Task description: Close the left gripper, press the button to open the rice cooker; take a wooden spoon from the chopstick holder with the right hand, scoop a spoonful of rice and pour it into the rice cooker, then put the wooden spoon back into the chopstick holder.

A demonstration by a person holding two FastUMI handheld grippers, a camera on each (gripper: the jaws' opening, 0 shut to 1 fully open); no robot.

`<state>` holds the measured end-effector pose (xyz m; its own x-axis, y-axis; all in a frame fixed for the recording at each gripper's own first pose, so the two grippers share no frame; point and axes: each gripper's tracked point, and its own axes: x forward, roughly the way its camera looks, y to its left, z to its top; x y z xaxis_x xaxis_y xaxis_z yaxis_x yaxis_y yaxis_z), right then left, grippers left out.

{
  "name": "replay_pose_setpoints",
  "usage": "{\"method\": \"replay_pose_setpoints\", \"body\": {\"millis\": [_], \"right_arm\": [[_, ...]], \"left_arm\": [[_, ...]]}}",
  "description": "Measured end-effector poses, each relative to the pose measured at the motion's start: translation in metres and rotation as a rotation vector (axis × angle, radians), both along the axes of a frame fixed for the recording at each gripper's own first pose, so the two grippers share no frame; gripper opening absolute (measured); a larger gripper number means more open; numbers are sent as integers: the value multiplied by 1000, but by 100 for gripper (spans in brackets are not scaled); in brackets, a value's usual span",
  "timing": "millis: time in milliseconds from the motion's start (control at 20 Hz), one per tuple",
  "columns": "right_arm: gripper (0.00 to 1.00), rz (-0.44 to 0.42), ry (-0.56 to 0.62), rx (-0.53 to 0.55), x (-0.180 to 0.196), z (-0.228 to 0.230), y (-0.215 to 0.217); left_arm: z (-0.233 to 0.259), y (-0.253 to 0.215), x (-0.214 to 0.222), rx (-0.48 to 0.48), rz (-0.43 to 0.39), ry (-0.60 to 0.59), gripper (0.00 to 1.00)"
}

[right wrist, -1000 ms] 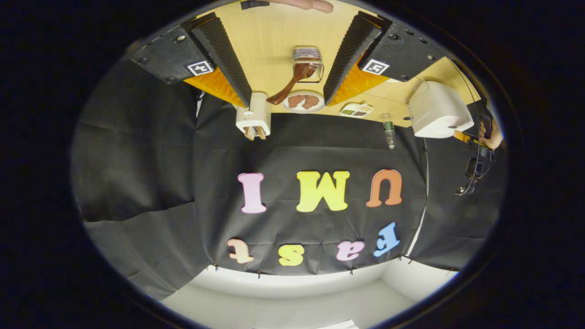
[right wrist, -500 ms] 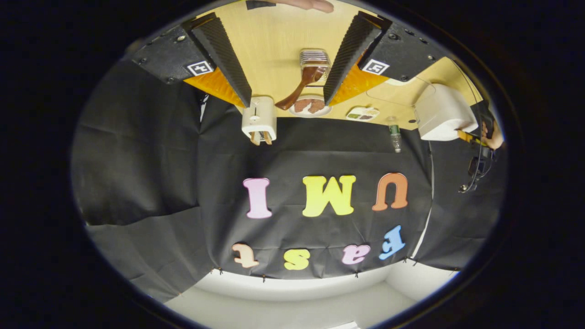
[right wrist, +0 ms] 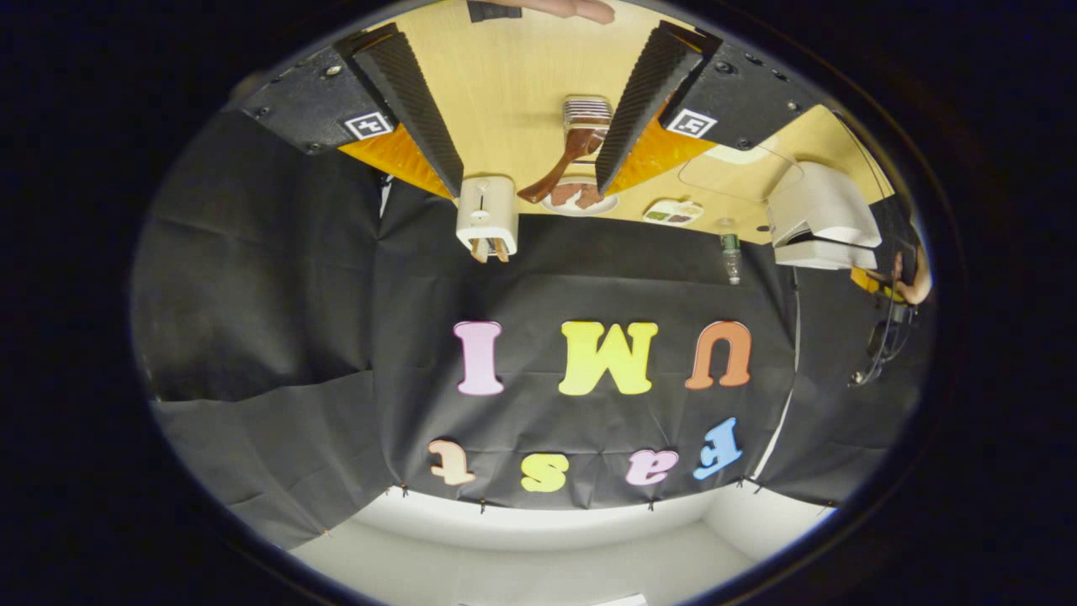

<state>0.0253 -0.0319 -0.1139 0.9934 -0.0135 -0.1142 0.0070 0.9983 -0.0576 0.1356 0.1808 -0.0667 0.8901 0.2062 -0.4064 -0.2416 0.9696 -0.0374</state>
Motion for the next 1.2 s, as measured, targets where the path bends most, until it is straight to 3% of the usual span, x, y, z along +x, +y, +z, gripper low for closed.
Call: {"method": "replay_pose_setpoints", "body": {"millis": [150,250,350,400,750,800,1000,1150,1200], "right_arm": [[96,-4,4,3,-4,-1,0],[100,-2,8,9,-6,-3,1],[100,1,14,17,-6,-5,3],[96,3,18,20,-6,-5,4],[100,27,14,37,16,-19,13],[96,31,19,36,22,-22,15],[100,16,38,48,55,-40,15],[96,31,42,105,87,-53,23],[100,36,46,118,98,-58,25]], "left_arm": [[32,-5,-25,14,8,-52,1],[49,-13,-41,36,-4,-95,13],[59,-21,-58,32,-16,-128,55],[63,-23,-65,28,-13,-136,86],[67,-41,-103,22,-41,-213,90],[65,-45,-108,24,-49,-224,92],[63,-68,-127,35,-98,-268,93],[70,-78,-145,72,-91,-340,94],[70,-84,-151,84,-94,-367,94]]}}
